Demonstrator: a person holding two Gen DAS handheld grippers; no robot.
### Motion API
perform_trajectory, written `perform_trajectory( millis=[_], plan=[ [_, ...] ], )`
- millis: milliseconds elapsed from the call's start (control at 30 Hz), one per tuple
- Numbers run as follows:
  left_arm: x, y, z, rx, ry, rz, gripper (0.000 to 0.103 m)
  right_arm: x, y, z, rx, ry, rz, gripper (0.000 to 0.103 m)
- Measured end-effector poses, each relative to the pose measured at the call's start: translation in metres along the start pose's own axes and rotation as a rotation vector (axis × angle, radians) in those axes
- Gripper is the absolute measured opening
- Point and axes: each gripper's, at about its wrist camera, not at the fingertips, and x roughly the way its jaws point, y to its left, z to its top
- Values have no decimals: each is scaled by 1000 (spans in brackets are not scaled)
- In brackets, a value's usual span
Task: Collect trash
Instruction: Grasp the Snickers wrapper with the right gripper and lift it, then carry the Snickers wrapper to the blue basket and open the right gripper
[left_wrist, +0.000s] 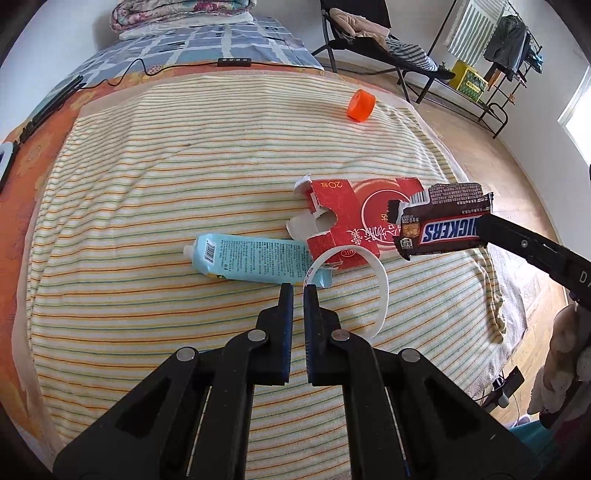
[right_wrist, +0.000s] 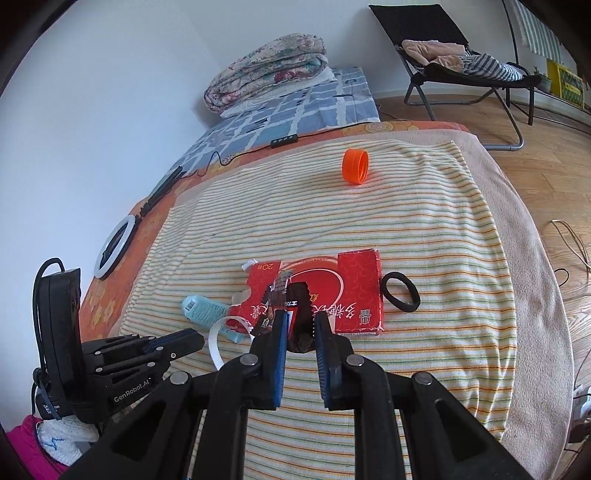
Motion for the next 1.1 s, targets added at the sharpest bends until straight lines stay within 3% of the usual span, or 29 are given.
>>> perform_trajectory(
  millis=[67, 200, 300, 333, 367, 467, 500, 533, 567, 600, 1100],
  plan=[
    [-5, 1, -1, 3, -14, -27, 3, -5, 4, -3, -21, -8, -8, 13],
    [3, -1, -3, -15, 34, -35, 4, -15, 10, -9, -58, -23, -28, 13],
    [16, -7, -2, -4, 60, 0, 15, -21, 7, -16, -52, -17, -26, 13],
    [21, -8, -1, -4, 69, 1, 25, -22, 4, -18, -48, -13, -24, 13],
    [25, -10, -1, -1, 73, 8, 28, -23, 2, -19, -47, -11, -25, 13],
    [36, -17, -1, 31, 79, 42, 28, -27, -2, -22, -43, -8, -22, 13],
    [39, -19, -1, 38, 77, 53, 27, -28, -3, -22, -39, -9, -20, 13],
    [40, -20, -1, 44, 67, 57, 21, -29, -5, -22, -36, -9, -17, 13],
    [41, -21, 0, 48, 63, 59, 7, -29, -5, -22, -35, -9, -13, 13],
    [42, -21, 1, 48, 66, 59, 5, -30, -5, -21, -37, -9, -12, 13],
    [-27, -8, -10, 59, -72, 20, 2, -55, 22, -40, -110, -17, 17, 13]
  ],
)
